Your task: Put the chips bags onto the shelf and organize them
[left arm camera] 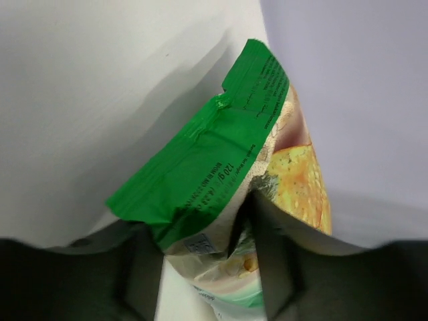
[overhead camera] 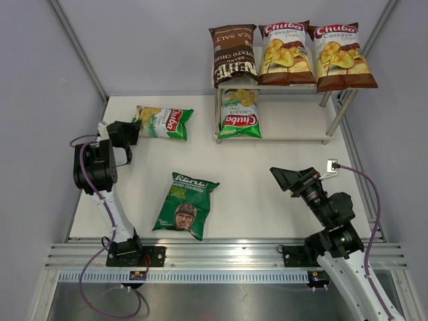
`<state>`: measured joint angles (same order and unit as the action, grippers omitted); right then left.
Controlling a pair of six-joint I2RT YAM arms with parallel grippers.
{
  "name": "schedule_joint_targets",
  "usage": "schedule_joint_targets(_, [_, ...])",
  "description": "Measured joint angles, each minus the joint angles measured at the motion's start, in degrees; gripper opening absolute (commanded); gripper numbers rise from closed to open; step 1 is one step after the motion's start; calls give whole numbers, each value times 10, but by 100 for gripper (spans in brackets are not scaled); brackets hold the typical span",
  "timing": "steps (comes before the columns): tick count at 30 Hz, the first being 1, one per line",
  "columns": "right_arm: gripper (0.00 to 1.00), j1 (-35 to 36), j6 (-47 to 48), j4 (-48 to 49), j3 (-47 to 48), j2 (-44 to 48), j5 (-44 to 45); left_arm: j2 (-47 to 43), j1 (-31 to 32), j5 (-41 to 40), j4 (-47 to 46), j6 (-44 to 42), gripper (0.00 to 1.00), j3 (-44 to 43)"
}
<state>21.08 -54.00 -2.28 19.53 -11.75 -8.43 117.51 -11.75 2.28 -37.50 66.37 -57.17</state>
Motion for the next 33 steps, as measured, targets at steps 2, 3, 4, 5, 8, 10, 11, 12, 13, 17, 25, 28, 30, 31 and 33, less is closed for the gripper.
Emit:
schedule_joint_targets(2, [99,0,-3,10,-5,-2,0,0,0,1,-15,-3,40,0])
schedule_joint_targets(3, [100,0,-4,13,-8,-2,1,0,0,1,-23,-5,37,0])
schedule_joint_targets(4, [100,0,-6,16,-11,-3,2,-2,0,1,-32,-8,30,3])
schedule_joint_targets(5, [99,0,-7,19,-13,-5,2,-7,0,1,-36,-10,26,8])
schedule_joint_targets(8, [99,0,-10,27,-19,-13,4,-46,0,-2,-59,-17,12,45])
schedule_joint_targets(10, [99,0,-12,30,-20,-17,4,-86,0,-3,-74,-20,3,78])
schedule_joint_targets(11, [99,0,-13,33,-21,-19,4,-109,0,-3,-82,-19,1,96])
schedule_joint_targets(12, [99,0,-13,34,-22,-20,4,-128,0,-3,-90,-17,0,112])
schedule_joint_targets(13, [100,0,-14,35,-22,-20,4,-148,0,-3,-107,-14,0,131])
schedule_joint_targets(17, [99,0,-14,38,-23,-20,4,-217,0,0,-163,13,0,207])
schedule_joint_targets(25, [99,0,-15,44,-27,-23,3,-319,0,34,-208,69,0,334])
schedule_joint_targets(28, [99,0,-19,58,-31,-43,-5,-406,0,46,-220,86,0,398])
schedule_joint_targets(30, [99,0,-23,73,-32,-64,-17,-477,0,56,-215,96,0,431])
schedule_joint_targets(31, [99,0,-28,86,-34,-79,-27,-520,0,60,-207,100,0,446])
schedule_joint_targets(33, [99,0,-40,117,-38,-111,-50,-601,0,68,-189,105,0,467])
